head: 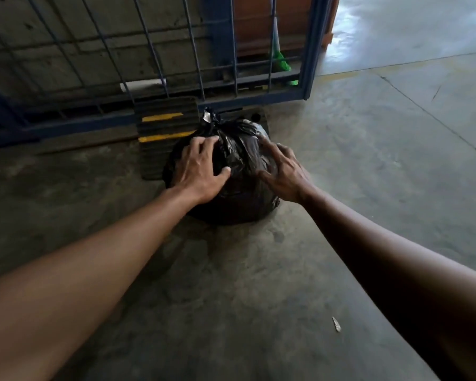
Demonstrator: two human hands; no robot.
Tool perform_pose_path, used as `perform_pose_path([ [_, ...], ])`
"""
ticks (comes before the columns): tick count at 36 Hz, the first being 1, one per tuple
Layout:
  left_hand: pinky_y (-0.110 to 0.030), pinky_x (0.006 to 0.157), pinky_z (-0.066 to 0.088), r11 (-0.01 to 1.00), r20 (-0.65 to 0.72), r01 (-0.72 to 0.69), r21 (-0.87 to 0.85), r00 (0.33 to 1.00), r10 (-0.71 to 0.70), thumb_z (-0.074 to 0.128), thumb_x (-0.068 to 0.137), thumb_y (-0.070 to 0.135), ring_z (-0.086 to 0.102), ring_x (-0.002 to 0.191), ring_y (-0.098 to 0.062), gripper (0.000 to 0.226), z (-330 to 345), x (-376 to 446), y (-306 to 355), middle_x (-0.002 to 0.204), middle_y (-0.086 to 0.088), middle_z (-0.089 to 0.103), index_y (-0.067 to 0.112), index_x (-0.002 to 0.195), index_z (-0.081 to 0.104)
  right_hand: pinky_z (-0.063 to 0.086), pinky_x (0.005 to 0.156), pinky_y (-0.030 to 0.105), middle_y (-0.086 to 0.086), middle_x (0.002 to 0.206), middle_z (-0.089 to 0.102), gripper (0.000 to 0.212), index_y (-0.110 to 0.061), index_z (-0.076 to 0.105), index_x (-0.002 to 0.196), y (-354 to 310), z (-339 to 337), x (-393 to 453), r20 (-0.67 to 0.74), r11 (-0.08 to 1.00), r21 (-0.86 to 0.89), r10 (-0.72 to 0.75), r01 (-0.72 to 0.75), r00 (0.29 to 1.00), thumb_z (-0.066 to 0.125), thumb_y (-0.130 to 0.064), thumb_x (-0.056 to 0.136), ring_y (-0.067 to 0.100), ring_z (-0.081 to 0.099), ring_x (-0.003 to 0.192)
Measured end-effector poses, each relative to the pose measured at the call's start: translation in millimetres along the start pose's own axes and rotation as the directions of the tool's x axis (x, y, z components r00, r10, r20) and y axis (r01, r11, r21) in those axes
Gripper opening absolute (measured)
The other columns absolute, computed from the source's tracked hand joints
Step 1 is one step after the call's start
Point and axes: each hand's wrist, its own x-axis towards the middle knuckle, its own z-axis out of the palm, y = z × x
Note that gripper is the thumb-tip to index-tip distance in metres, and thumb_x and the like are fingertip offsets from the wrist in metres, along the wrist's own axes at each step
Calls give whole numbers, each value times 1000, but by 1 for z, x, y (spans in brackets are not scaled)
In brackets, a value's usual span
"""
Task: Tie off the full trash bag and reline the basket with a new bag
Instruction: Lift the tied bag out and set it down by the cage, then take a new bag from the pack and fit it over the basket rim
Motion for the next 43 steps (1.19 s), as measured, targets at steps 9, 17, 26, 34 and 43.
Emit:
perform_pose_path([
  [9, -48, 105, 46, 964, 80, -258, -65, 961, 263, 68, 85, 39, 49, 125, -31, 60, -46, -63, 75, 129, -8, 49, 26, 140, 49, 43, 110, 50, 10, 148, 46, 77, -39, 24, 155, 12, -87, -129, 7, 986, -26, 166, -166, 986, 64, -45, 89, 31, 50, 135],
  [17, -39, 103, 47, 847, 180, -457, -273, 840, 512, 68, 85, 34, 56, 121, -25, 52, -59, -141, 185, 124, -7, 56, 25, 135, 56, 47, 105, 49, -8, 130, 60, 70, -50, 40, 138, 19, -180, -301, -66, 914, -188, 353, -359, 933, 47, -73, 72, 20, 57, 125],
  [26, -35, 96, 47, 554, 204, -658, -509, 534, 821, 65, 88, 36, 57, 116, -21, 34, -56, -274, 339, 118, 1, 59, 29, 122, 65, 49, 97, 31, -1, 119, 68, 39, -29, 66, 126, -22, -276, -546, -267, 758, -239, 549, -607, 792, 65, -45, 90, 12, 64, 108],
  [34, -37, 92, 50, 192, 109, -698, -690, 163, 981, 63, 88, 36, 60, 104, -22, 22, -63, -444, 434, 106, 1, 63, 29, 108, 71, 53, 89, 30, 1, 107, 74, 30, -18, 73, 117, -86, -311, -728, -404, 577, -172, 698, -798, 591, 70, -32, 90, 14, 69, 98],
  [43, -41, 86, 53, -33, 200, -653, -756, -280, 939, 59, 83, 51, 65, 101, -28, 41, -64, -634, 478, 110, -3, 65, 27, 115, 66, 55, 89, 34, 6, 100, 77, 27, -20, 74, 112, -84, -320, -851, -379, 422, -79, 825, -903, 419, 69, -34, 90, 19, 72, 92],
])
